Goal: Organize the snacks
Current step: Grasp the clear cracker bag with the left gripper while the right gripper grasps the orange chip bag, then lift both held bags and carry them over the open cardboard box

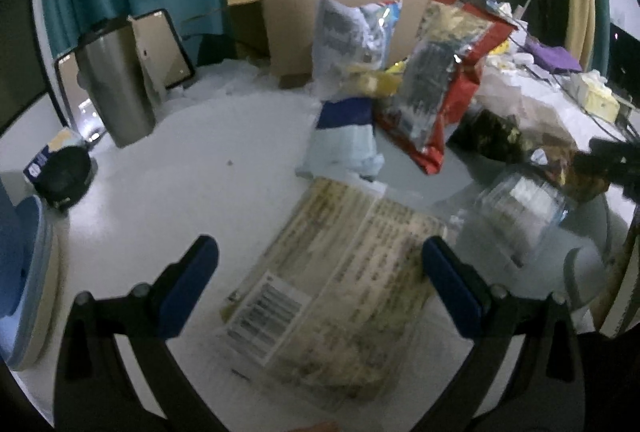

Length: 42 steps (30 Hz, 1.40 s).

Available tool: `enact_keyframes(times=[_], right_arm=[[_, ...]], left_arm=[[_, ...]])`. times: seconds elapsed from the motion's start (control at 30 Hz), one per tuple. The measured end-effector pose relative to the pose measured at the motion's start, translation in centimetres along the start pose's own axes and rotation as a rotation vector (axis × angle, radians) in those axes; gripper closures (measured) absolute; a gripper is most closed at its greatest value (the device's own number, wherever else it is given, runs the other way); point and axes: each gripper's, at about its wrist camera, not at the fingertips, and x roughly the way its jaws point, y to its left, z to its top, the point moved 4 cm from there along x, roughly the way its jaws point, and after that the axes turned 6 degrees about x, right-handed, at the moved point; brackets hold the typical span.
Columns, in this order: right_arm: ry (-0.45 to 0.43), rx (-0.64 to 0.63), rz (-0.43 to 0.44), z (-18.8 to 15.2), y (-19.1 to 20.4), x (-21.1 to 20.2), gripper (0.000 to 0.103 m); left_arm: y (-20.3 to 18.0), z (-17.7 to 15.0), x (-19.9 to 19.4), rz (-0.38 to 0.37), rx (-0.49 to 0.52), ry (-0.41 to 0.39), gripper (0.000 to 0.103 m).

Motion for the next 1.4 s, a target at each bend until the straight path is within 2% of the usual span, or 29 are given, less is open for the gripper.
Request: enact_keyframes(times=[0.2, 0.33, 0.4, 0.47, 0.53, 0.67, 0.77, 0.9, 1.13, 1.4], right_arm=[[0.078, 0.007, 0.059, -0.8, 0.9, 1.6, 0.007], [0.09, -0.005, 0.073, -1.1, 1.2, 1.8, 0.009], [0.086, -0.006, 0.079, -1.1, 1.3, 1.7, 0.02], [0.083, -0.006, 0.082, -1.1, 1.2, 1.5, 0.024], [0.08, -0.004, 0.092, -1.1, 1.0, 1.3, 0.035], [0.074, -0.008, 0.126, -1.2, 0.9, 0.6, 0.042], [0.059, -0.016, 0.132, -1.1, 1.0, -0.1, 0.049], [0.021, -0.031, 0.137, -0.5, 1.0, -1.5, 0.054], [-0.05, -0.039, 0.134, 0.9, 0.7, -3.9, 0.057], [-0.13, -0.044, 0.15, 3.4, 0.5, -5.9, 0.057]], left_arm=[[-0.6, 0.0, 0.1, -0.059, 0.0, 0.014, 0.001], [-1.0, -0.2, 1.2, -0.034, 0.044, 0.057, 0.001], [-1.0, -0.1, 1.4, -0.03, 0.048, 0.064, 0.001], [-1.1, -0.1, 1.5, -0.028, 0.048, 0.066, 0.001], [-1.1, -0.2, 1.5, -0.032, 0.05, 0.067, 0.002], [-1.2, -0.6, 1.0, -0.063, 0.009, 0.061, 0.012], [-1.5, -0.5, 0.5, -0.082, -0.012, 0.054, 0.018], [-2.1, -0.4, -0.1, -0.107, -0.026, 0.04, 0.021], [-2.0, 1.8, -2.1, -0.143, -0.087, -0.035, 0.022], [-0.9, 5.0, -4.1, -0.142, -0.124, -0.122, 0.022]])
